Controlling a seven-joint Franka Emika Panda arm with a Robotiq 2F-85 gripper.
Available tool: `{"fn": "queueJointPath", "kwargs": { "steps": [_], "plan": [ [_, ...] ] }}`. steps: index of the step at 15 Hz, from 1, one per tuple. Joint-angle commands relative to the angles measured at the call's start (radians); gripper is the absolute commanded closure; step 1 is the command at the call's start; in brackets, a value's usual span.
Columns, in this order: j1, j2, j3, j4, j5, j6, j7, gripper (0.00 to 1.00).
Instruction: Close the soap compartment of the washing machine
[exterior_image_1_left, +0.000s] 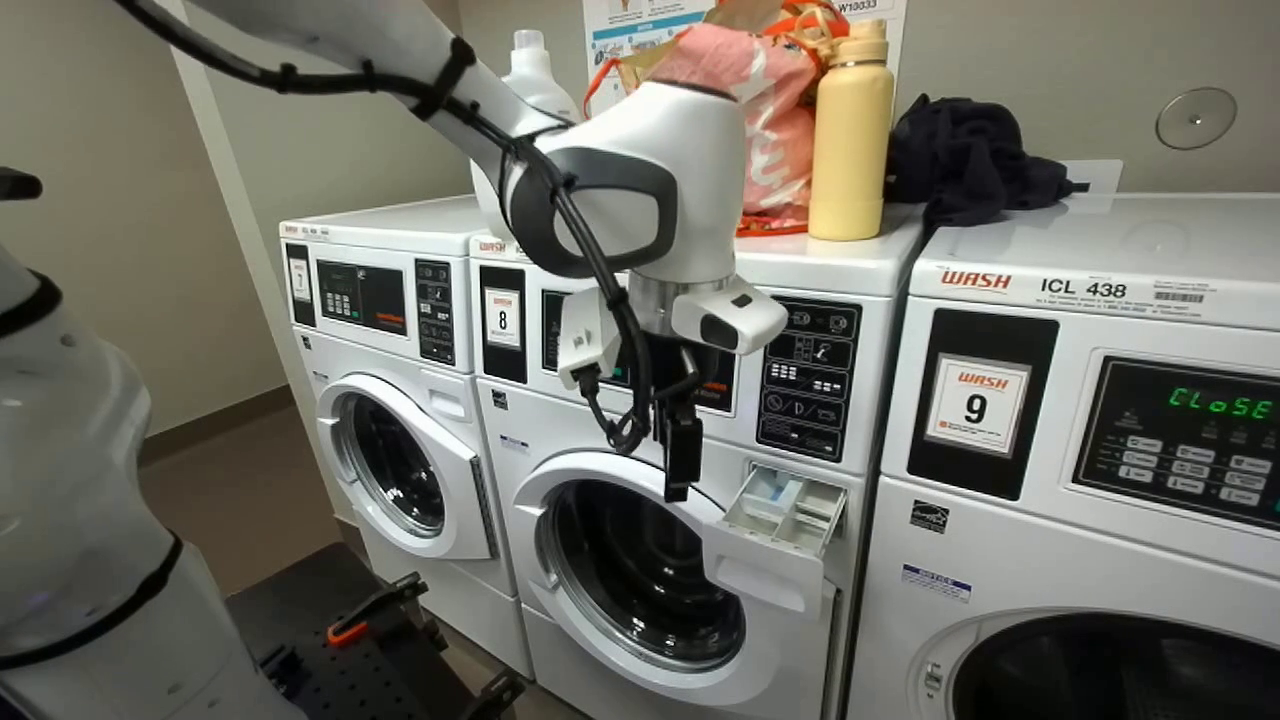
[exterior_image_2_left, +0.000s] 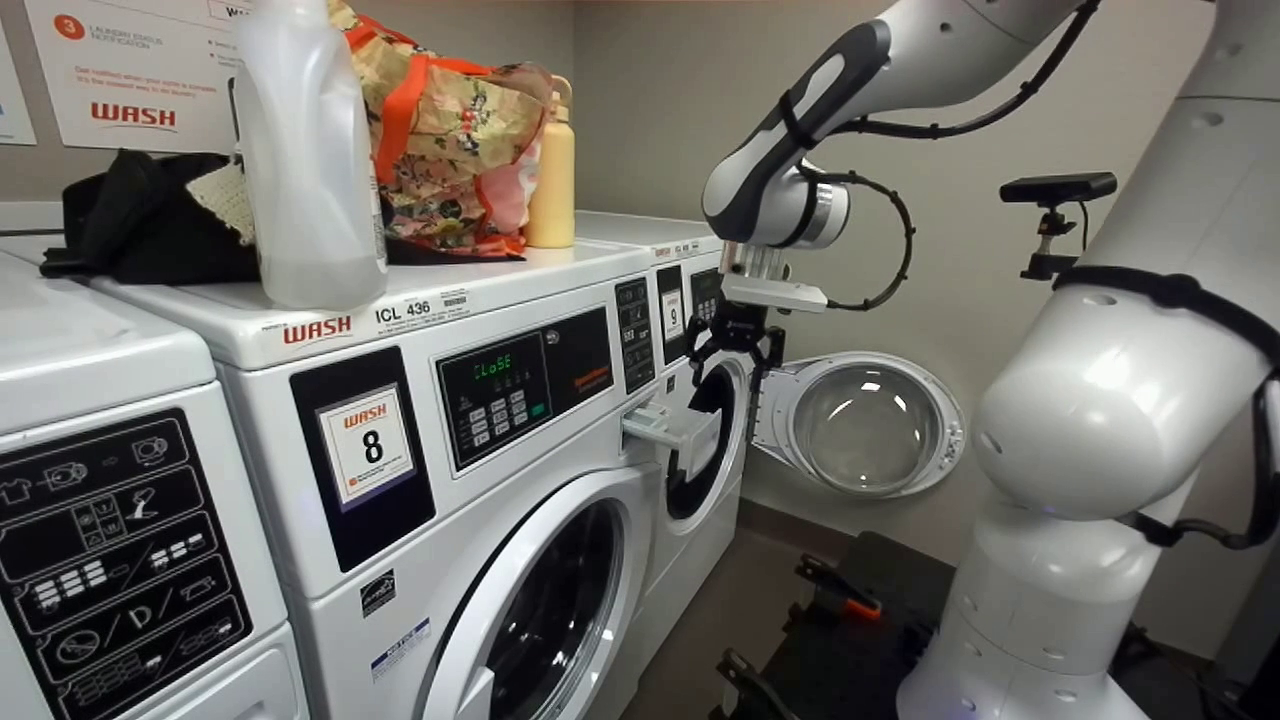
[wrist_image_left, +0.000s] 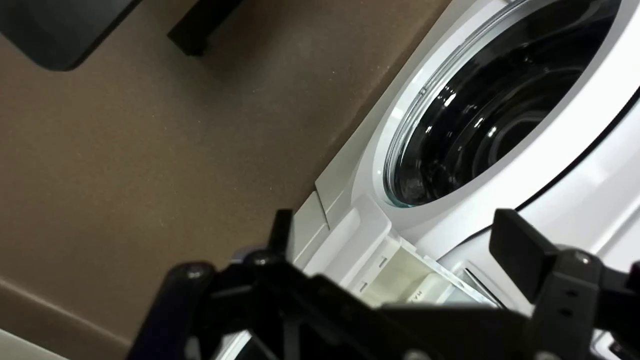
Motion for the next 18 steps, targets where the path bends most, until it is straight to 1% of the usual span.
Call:
{"fn": "queueJointPath", "kwargs": {
  "steps": [1,4,11,14,18],
  "plan": [
    [-0.002,0.071,0.006,-0.02,0.059,0.072,0.045,0.0],
    [-0.013,0.095,-0.002,-0.043,0.078,0.085,0.074,0.0],
    [-0.041,0.119,-0.02,-0.091,0.057,0.138,0.199,0.0],
    [-0.042,0.143,-0.019,-0.106,0.069,0.193,0.239,0.0],
    [-0.036,0.2,-0.019,-0.11,0.073,0.294,0.302,0.0]
  ]
}}
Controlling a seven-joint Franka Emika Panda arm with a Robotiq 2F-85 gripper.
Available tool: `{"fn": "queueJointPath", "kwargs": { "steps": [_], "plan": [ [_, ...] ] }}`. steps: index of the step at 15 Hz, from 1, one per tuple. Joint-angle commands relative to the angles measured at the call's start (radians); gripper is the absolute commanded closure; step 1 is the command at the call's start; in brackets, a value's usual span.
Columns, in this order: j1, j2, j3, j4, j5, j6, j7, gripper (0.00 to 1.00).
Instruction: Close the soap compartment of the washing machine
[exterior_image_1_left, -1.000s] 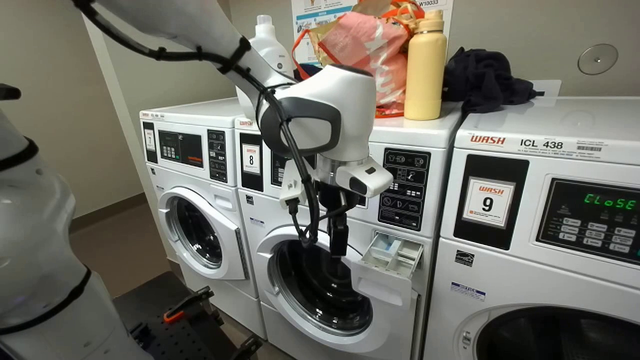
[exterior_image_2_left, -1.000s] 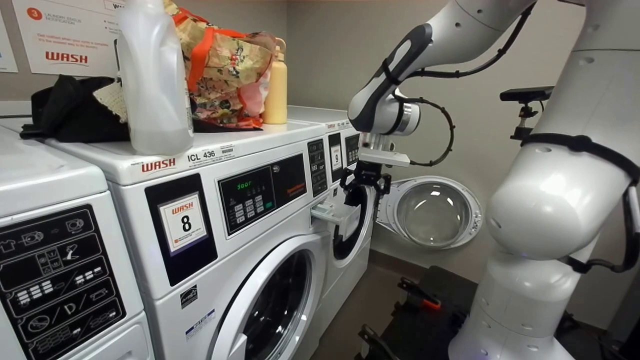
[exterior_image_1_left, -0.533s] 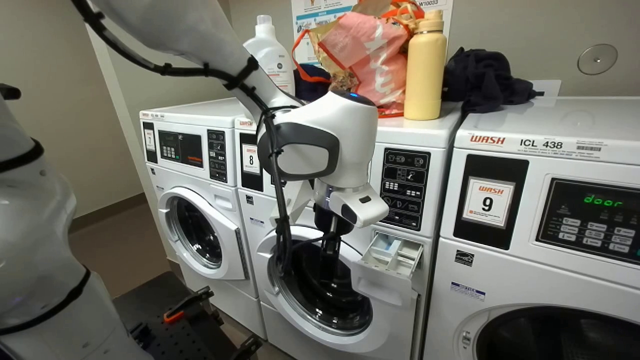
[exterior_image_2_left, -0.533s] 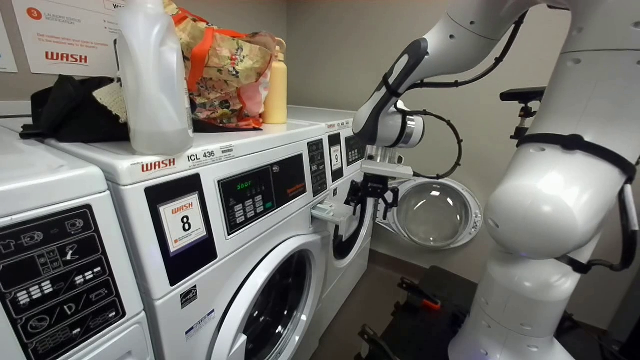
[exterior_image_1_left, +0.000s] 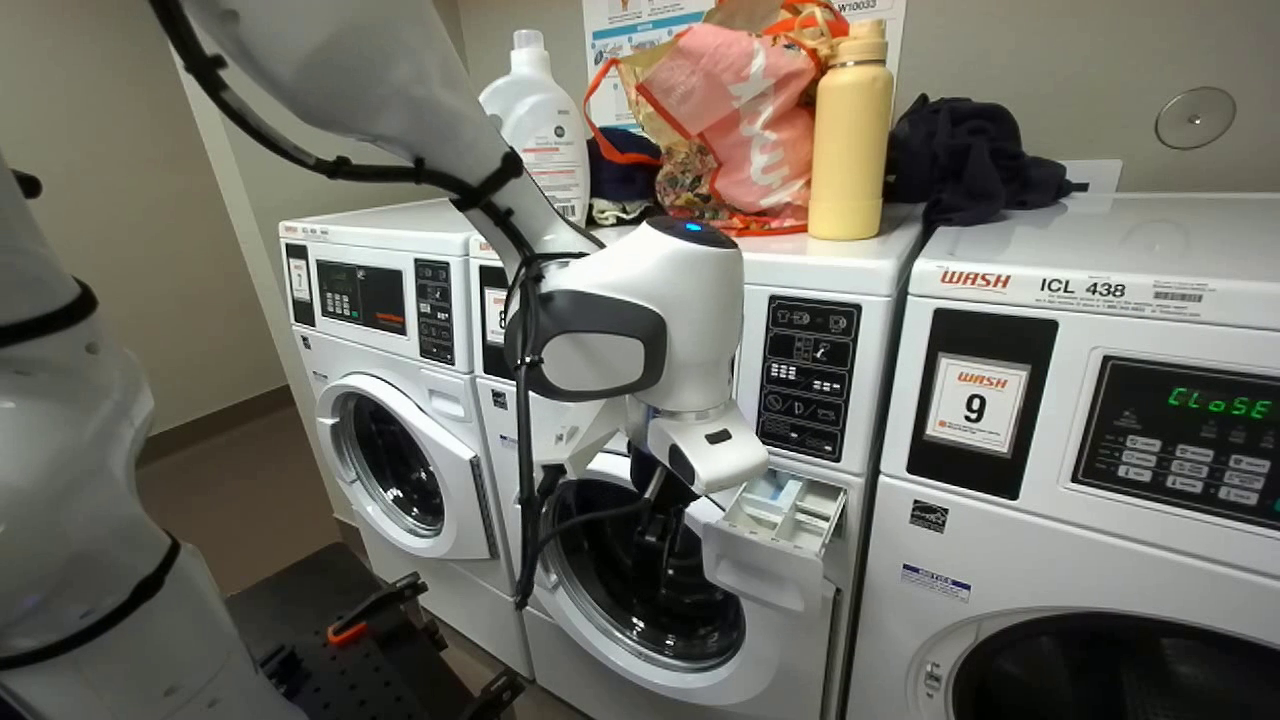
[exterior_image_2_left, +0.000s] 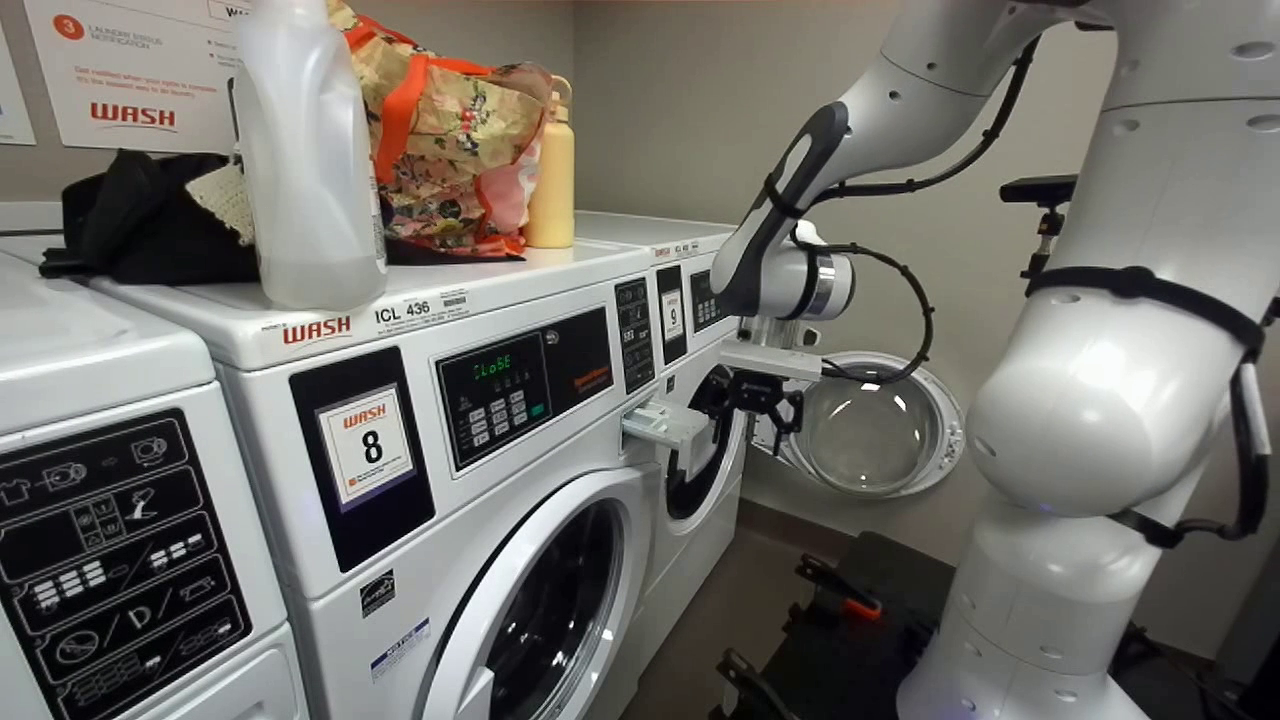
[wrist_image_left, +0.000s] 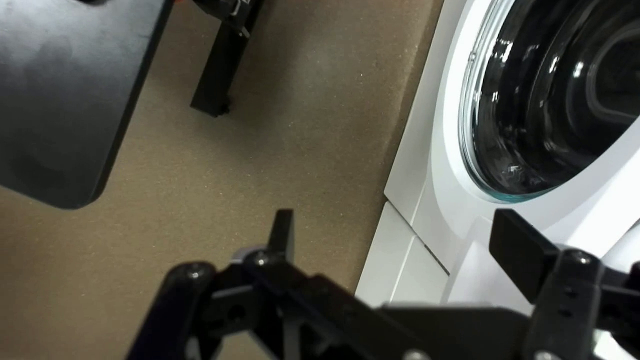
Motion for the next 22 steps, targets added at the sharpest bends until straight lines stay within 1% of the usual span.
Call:
{"fn": "queueJointPath", "kwargs": {
  "steps": [1,7,12,22],
  "plan": [
    [0.005,0.046,-0.001,-0.008,0.008,0.088,0.066,0.0],
    [0.028,0.129,-0.005,0.01,0.03,0.188,0.143,0.0],
    [0.059,0.181,-0.005,0.034,0.045,0.236,0.187,0.0],
    [0.124,0.293,0.003,0.165,0.083,0.265,0.247,0.0]
  ]
}}
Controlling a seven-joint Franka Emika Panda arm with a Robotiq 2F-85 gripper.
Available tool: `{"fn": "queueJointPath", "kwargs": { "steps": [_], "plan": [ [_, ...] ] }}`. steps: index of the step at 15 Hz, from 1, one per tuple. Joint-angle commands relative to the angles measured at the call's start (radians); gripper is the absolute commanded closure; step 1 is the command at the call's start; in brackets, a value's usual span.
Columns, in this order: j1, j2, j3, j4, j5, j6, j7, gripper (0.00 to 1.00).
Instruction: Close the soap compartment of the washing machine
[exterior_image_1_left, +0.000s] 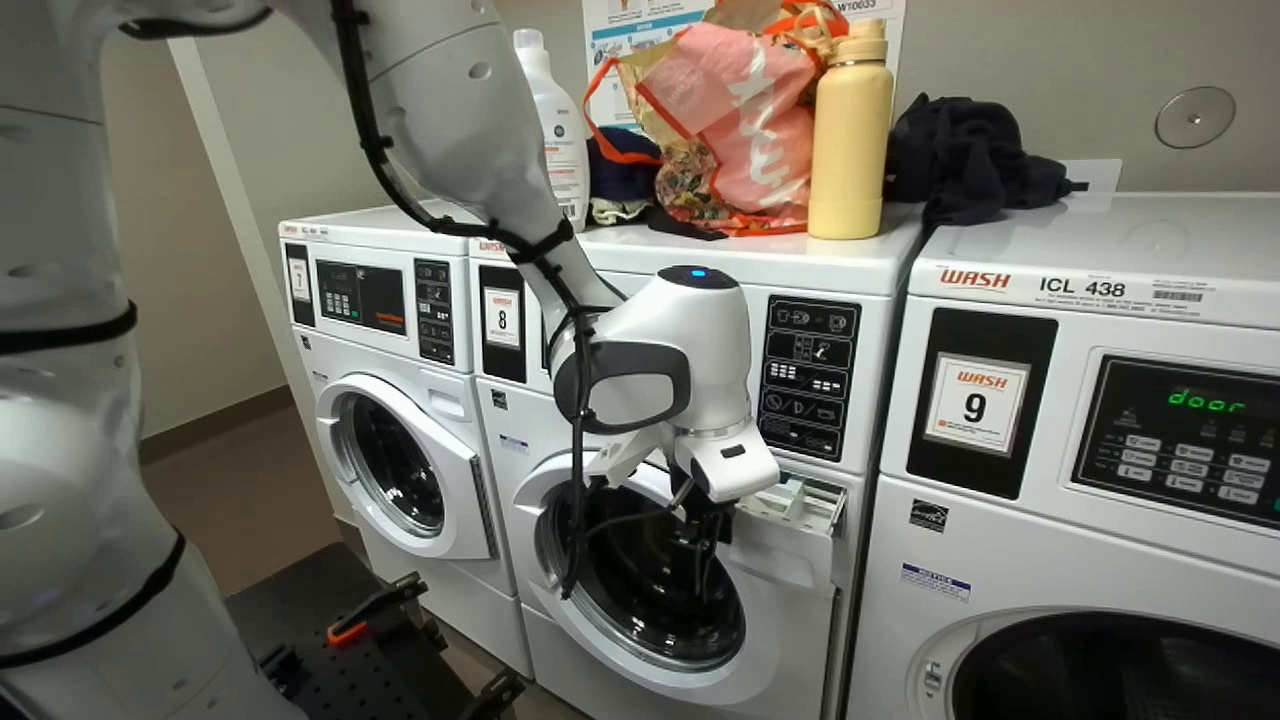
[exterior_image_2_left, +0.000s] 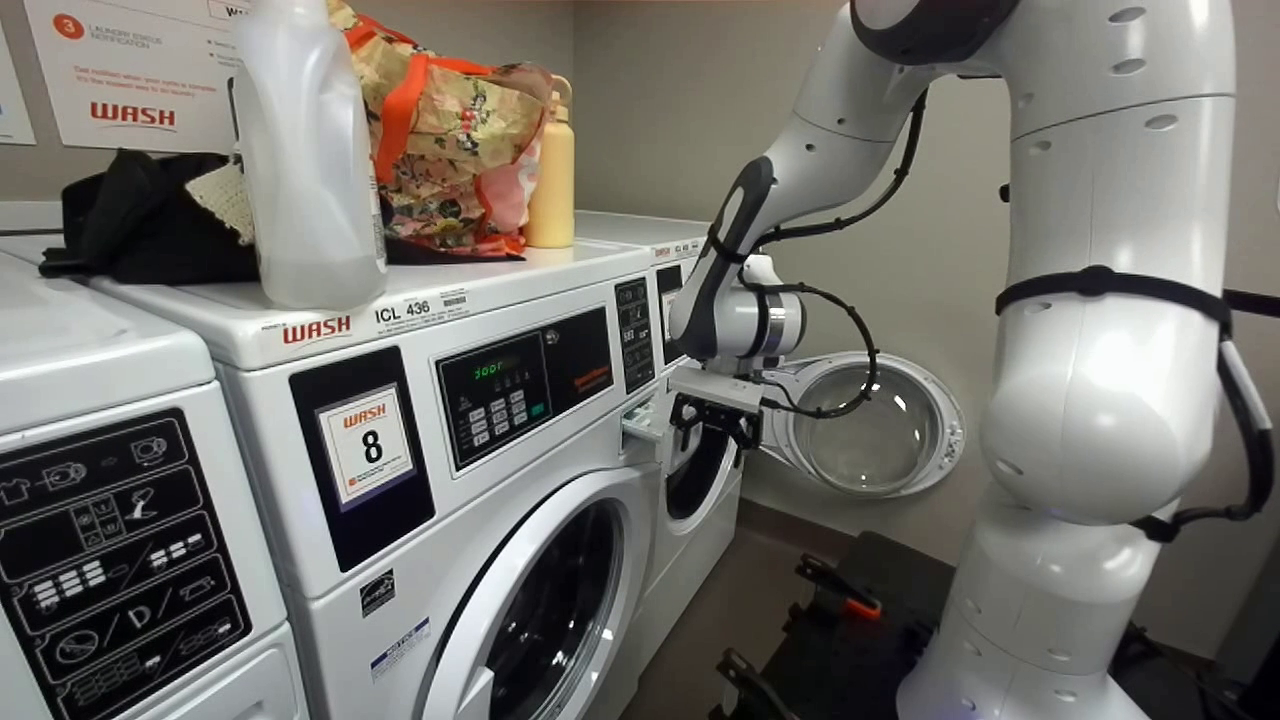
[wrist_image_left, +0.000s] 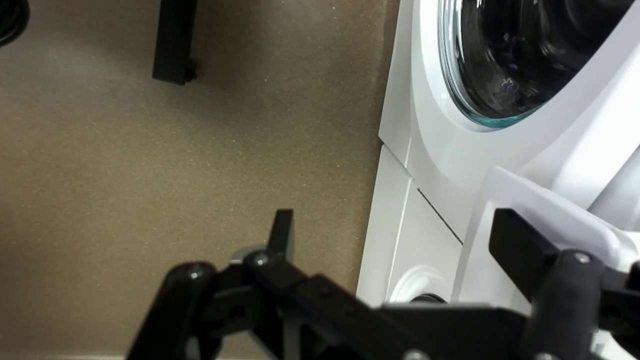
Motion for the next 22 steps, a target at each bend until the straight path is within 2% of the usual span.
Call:
{"fn": "queueJointPath", "kwargs": {
  "steps": [1,12,22],
  "plan": [
    [0.028,0.052,0.004,0.061,0.026,0.03,0.038,0.0],
    [0.053,0.157,0.05,0.197,0.099,0.054,0.029,0.0],
    [0.05,0.11,0.008,0.15,0.09,0.053,0.017,0.0]
  ]
}}
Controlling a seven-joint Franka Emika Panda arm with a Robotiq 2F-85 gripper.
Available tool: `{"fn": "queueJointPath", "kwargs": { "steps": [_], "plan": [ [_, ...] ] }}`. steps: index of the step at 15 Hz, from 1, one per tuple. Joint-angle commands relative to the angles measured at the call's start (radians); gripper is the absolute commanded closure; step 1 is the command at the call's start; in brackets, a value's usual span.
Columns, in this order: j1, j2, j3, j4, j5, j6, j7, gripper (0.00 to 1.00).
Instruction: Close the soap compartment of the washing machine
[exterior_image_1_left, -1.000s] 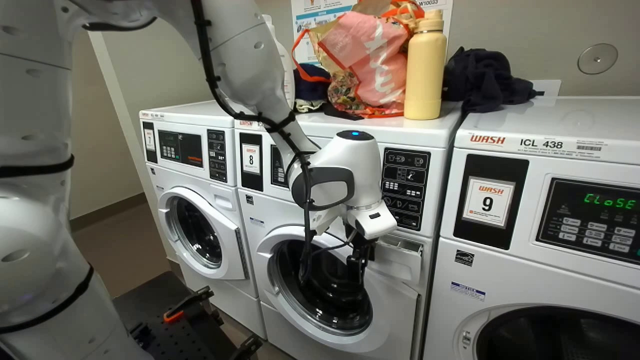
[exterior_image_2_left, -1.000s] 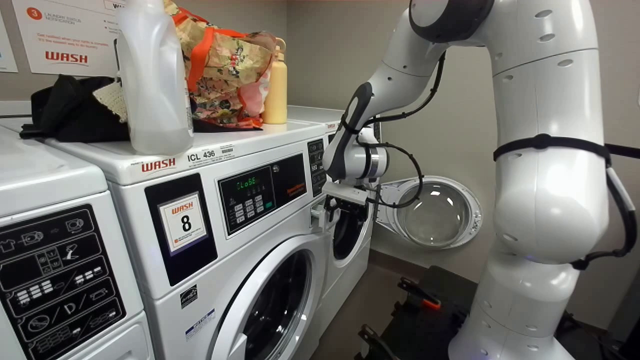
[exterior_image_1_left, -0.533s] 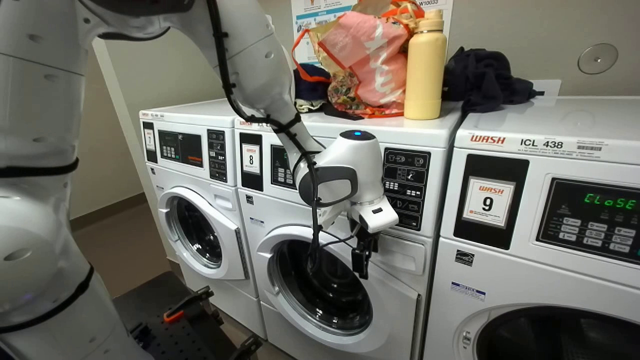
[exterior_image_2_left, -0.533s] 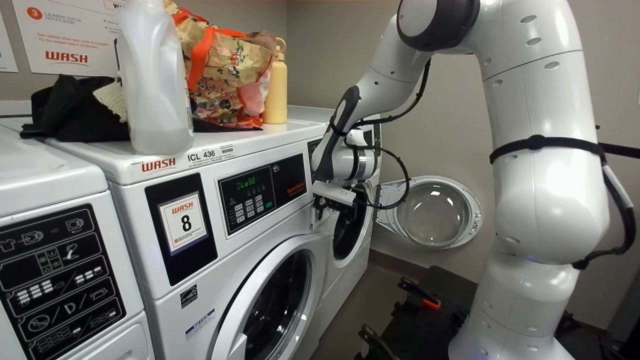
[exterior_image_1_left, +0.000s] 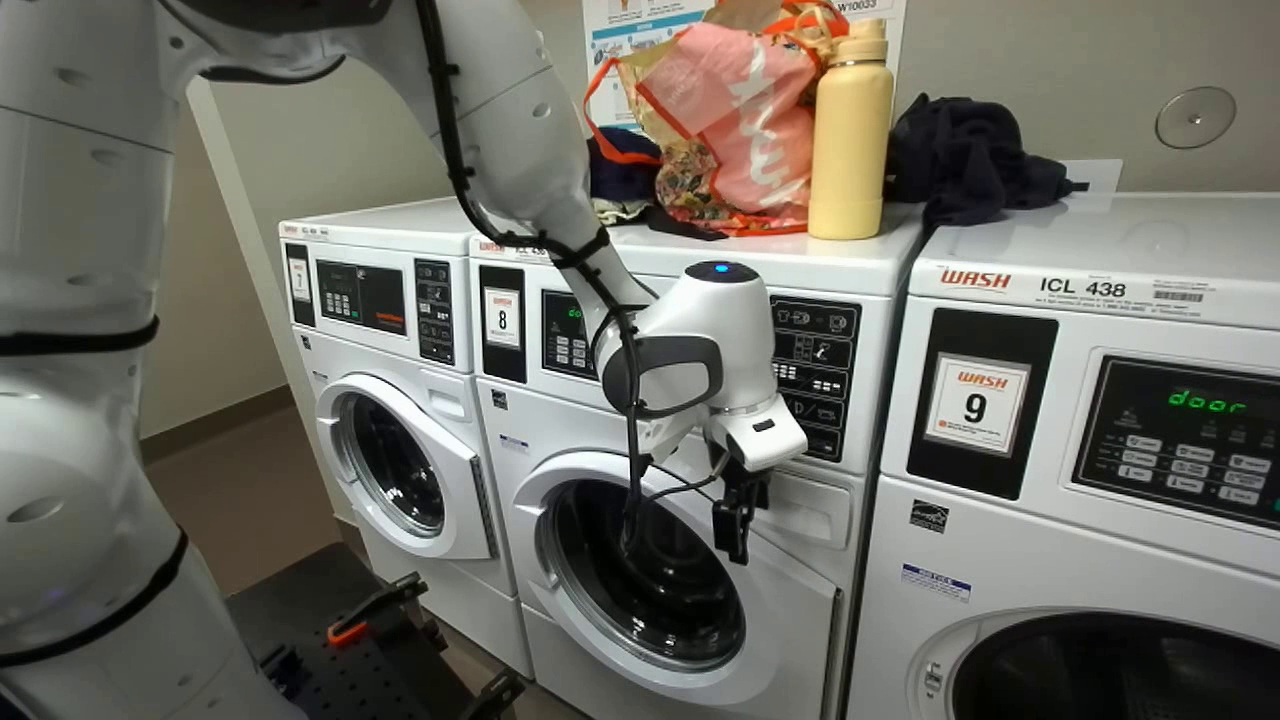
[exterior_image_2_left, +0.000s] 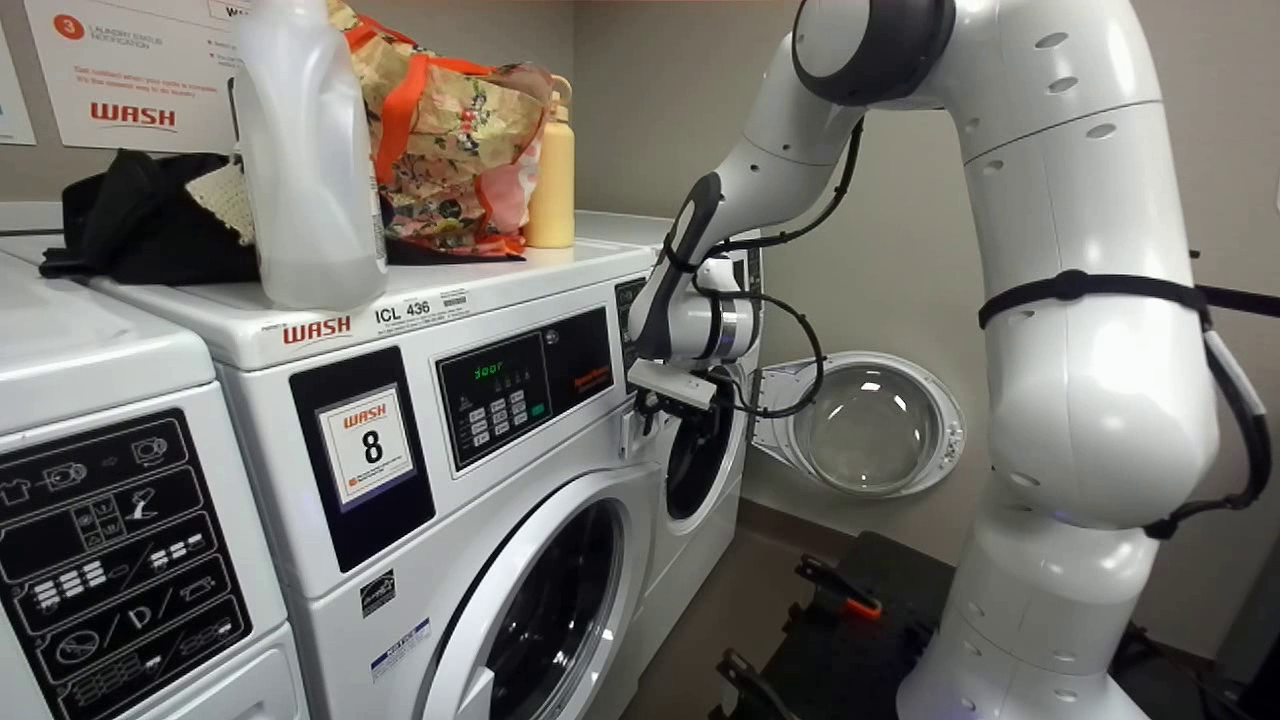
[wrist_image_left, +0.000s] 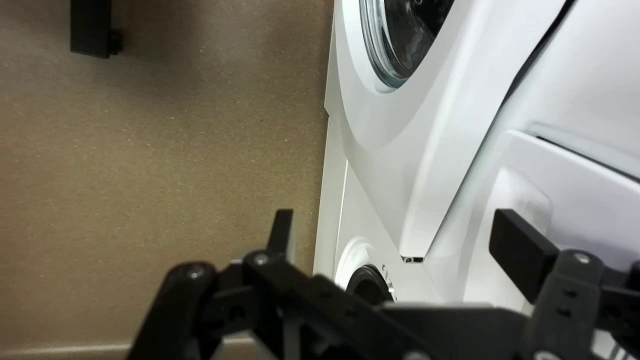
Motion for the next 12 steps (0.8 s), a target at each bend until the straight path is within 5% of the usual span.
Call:
{"fn": "queueJointPath", "kwargs": {
  "steps": [1,7,12],
  "plan": [
    [0.001,-0.051,-0.022,-0.047,-0.003,-0.012,-0.006,0.0],
    [0.019,-0.2,-0.069,-0.153,-0.046,-0.049,0.002,0.0],
    [0.101,-0.407,-0.176,-0.216,-0.338,-0.193,0.1,0.0]
  ]
}}
